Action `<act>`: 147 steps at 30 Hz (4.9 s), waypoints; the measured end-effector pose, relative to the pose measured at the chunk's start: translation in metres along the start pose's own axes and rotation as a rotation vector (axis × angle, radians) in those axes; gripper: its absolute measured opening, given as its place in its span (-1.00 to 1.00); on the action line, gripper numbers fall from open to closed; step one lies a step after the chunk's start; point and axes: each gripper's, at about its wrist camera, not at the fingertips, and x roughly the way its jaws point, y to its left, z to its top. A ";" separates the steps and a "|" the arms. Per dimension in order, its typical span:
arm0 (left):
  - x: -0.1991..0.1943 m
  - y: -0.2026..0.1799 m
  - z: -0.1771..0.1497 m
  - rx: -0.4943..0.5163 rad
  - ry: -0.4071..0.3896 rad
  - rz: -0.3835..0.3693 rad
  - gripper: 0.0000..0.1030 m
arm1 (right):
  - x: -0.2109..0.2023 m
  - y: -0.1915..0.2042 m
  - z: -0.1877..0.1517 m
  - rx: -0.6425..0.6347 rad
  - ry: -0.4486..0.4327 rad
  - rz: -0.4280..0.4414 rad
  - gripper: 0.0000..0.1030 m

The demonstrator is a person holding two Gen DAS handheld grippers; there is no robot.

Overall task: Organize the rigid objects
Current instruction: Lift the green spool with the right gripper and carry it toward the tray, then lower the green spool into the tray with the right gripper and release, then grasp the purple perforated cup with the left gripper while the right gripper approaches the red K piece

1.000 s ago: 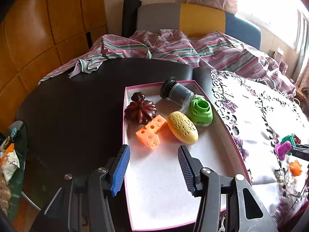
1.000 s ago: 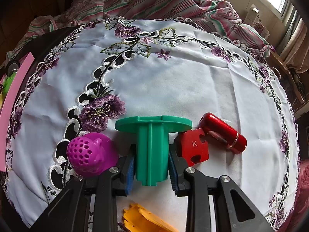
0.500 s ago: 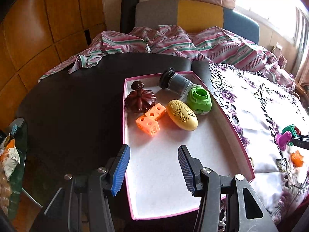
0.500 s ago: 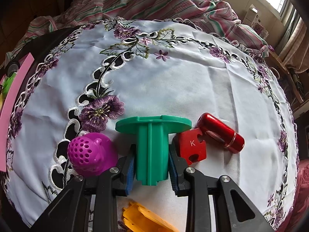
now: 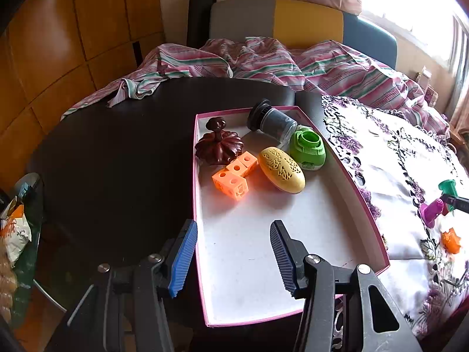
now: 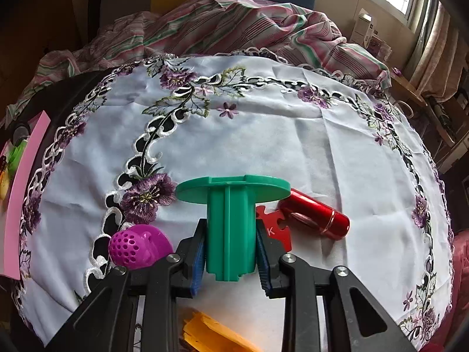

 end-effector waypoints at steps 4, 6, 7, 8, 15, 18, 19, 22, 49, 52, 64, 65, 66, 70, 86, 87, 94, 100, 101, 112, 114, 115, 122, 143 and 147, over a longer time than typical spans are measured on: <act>-0.002 0.002 -0.001 -0.009 -0.003 0.000 0.02 | -0.007 -0.009 0.003 0.049 -0.031 -0.008 -0.43; -0.002 0.003 -0.002 -0.011 -0.002 0.000 0.02 | -0.007 -0.010 0.003 0.051 -0.034 -0.017 -0.43; -0.003 0.004 -0.002 -0.013 -0.005 -0.001 0.02 | -0.007 -0.008 0.003 0.048 -0.033 -0.017 -0.43; -0.004 0.005 -0.002 -0.012 -0.007 -0.001 0.02 | -0.006 -0.006 0.003 0.041 -0.031 -0.013 -0.43; -0.006 0.007 -0.004 -0.013 -0.012 -0.002 0.02 | -0.023 0.031 0.005 -0.004 -0.035 0.075 -0.43; -0.006 0.010 -0.005 -0.020 -0.010 -0.007 0.02 | -0.039 0.068 0.010 -0.059 -0.055 0.140 -0.43; -0.006 0.010 -0.006 -0.022 -0.009 -0.007 0.02 | -0.045 0.083 0.011 -0.085 -0.063 0.163 -0.43; -0.006 0.013 -0.007 -0.028 -0.009 -0.009 0.02 | -0.062 0.128 0.012 -0.155 -0.089 0.239 -0.43; 0.001 0.043 -0.013 -0.097 0.008 0.012 0.02 | -0.011 0.327 -0.009 -0.428 0.010 0.222 -0.43; 0.001 0.044 -0.012 -0.097 0.010 0.011 0.02 | -0.010 0.327 -0.009 -0.428 0.009 0.240 -0.41; 0.000 0.042 -0.012 -0.091 0.012 0.022 0.02 | -0.024 0.316 -0.010 -0.371 0.005 0.302 -0.31; -0.001 0.042 -0.012 -0.089 0.012 0.021 0.02 | -0.026 0.315 -0.009 -0.366 0.000 0.306 -0.31; -0.001 0.041 -0.013 -0.087 0.012 0.022 0.02 | -0.028 0.313 -0.009 -0.361 -0.005 0.310 -0.30; -0.001 0.039 -0.012 -0.081 0.013 0.021 0.02 | -0.034 0.307 -0.007 -0.347 -0.016 0.315 -0.30; -0.010 0.028 -0.009 -0.044 -0.011 0.007 0.02 | -0.056 0.278 -0.002 -0.293 -0.076 0.337 -0.30; -0.011 0.027 -0.009 -0.045 -0.014 0.003 0.02 | -0.058 0.275 -0.001 -0.289 -0.080 0.336 -0.30; -0.015 0.021 -0.007 -0.025 -0.028 -0.009 0.02 | -0.065 0.244 0.005 -0.252 -0.097 0.315 -0.30; -0.018 0.014 -0.003 -0.001 -0.037 -0.020 0.02 | -0.068 0.191 0.013 -0.175 -0.105 0.262 -0.30; -0.018 0.012 -0.003 0.006 -0.039 -0.021 0.02 | -0.069 0.179 0.014 -0.160 -0.109 0.243 -0.30; -0.024 -0.021 0.004 0.074 -0.054 -0.072 0.02 | -0.065 0.032 0.030 0.123 -0.159 0.014 -0.30; -0.025 -0.029 0.006 0.089 -0.057 -0.083 0.02 | -0.060 0.004 0.025 0.192 -0.168 -0.029 -0.30; -0.026 -0.035 0.008 0.104 -0.062 -0.089 0.02 | -0.056 -0.009 0.020 0.235 -0.171 -0.042 -0.30; -0.026 -0.072 0.013 0.180 -0.069 -0.122 0.02 | -0.045 -0.063 0.005 0.472 -0.149 -0.054 -0.30; 0.010 -0.217 0.022 0.429 0.078 -0.377 0.02 | -0.044 -0.091 -0.007 0.631 -0.122 0.002 -0.30; 0.016 -0.260 0.015 0.523 0.066 -0.432 0.02 | -0.044 -0.093 -0.007 0.645 -0.119 0.016 -0.30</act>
